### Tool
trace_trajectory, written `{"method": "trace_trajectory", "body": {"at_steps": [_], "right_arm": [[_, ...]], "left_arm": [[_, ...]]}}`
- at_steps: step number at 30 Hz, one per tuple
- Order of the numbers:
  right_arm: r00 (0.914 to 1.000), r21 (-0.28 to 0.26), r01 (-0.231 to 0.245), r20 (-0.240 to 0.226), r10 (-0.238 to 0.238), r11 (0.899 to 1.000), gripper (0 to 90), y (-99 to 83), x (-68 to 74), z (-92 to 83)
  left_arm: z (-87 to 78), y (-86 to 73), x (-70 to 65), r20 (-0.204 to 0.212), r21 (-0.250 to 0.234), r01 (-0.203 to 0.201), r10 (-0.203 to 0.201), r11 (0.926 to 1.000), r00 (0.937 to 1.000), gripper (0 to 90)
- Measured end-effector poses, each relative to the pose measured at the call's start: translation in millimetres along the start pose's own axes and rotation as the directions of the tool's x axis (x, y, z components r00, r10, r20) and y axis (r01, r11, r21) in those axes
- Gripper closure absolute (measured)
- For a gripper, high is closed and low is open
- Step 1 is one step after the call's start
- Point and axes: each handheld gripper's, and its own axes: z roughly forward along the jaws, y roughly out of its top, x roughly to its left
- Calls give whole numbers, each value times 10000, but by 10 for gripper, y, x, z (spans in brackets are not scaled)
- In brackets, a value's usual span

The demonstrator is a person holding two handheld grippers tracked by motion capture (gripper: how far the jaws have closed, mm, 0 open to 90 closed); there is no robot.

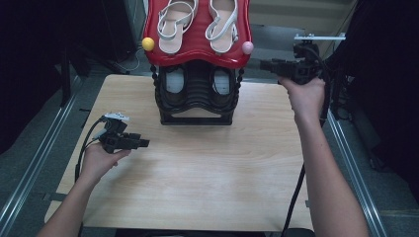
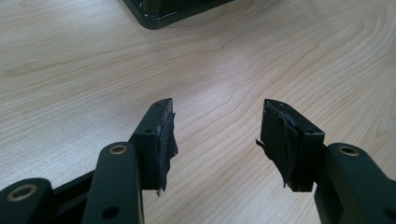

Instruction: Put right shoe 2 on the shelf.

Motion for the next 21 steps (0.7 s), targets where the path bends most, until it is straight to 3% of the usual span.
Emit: {"method": "trace_trajectory", "body": {"at_steps": [13, 21], "right_arm": [[9998, 323, 14, -201, -8, 9995, 393, -457, 5, 107], [9976, 744, 216, -665, -166, 9970, 348, -737, 53, 235]], "left_arm": [[-5, -1, -3, -40, -15, -91, 91, 10000, 10000, 450], [-1, -3, 0, -67, -22, -99, 99, 9999, 9999, 442]]}}
